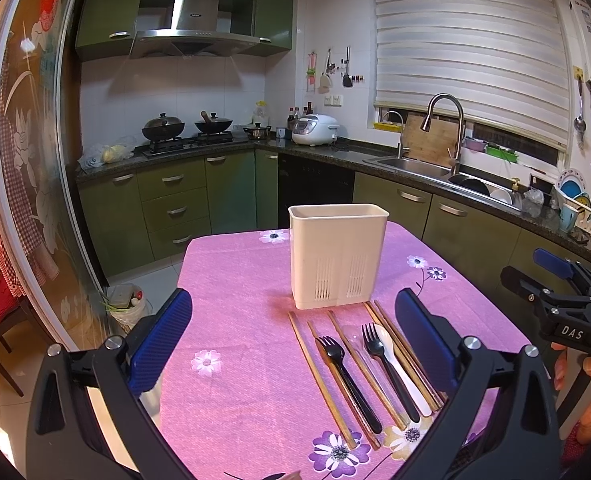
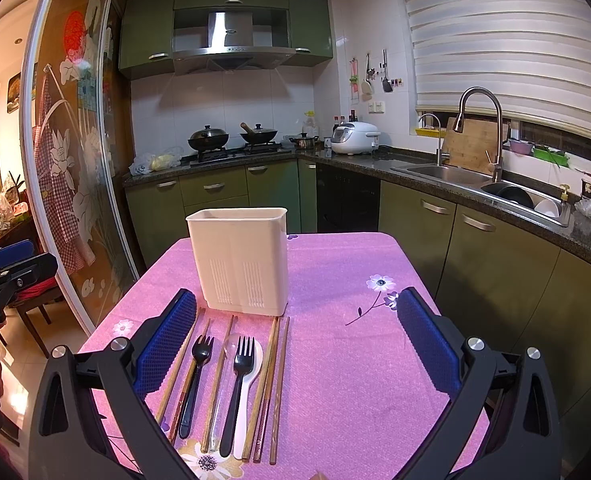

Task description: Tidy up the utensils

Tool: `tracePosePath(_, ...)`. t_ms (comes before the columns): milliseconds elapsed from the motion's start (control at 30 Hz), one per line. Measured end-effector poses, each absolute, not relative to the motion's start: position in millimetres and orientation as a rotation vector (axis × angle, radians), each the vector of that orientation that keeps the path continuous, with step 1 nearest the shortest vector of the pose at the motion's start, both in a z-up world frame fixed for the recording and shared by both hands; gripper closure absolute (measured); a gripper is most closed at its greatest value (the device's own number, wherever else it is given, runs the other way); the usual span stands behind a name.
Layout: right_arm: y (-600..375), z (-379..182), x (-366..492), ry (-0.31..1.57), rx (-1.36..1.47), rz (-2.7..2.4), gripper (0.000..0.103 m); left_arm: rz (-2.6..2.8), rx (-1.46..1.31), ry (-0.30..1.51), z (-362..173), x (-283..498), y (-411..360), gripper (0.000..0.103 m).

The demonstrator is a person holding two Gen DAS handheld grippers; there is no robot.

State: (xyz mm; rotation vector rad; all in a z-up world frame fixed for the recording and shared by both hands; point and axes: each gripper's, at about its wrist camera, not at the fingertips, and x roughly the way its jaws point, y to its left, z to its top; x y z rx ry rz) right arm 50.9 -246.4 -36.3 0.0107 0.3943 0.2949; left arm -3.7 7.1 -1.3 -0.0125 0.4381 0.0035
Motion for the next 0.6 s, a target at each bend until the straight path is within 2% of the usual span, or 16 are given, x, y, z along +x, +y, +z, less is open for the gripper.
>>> tracePosePath(333,-248.9,-39.9,51.5,0.405,0.019,0.297,0.004,0.001,-0.007,0.454,-7.8,1.5,-3.9,0.006)
tracePosePath(600,-253.0,-41.5,54.1,0.424,0.038,0.302,0.004,-0.006,-0.024,0.551,-26.0,25.8,-6.2,0.006)
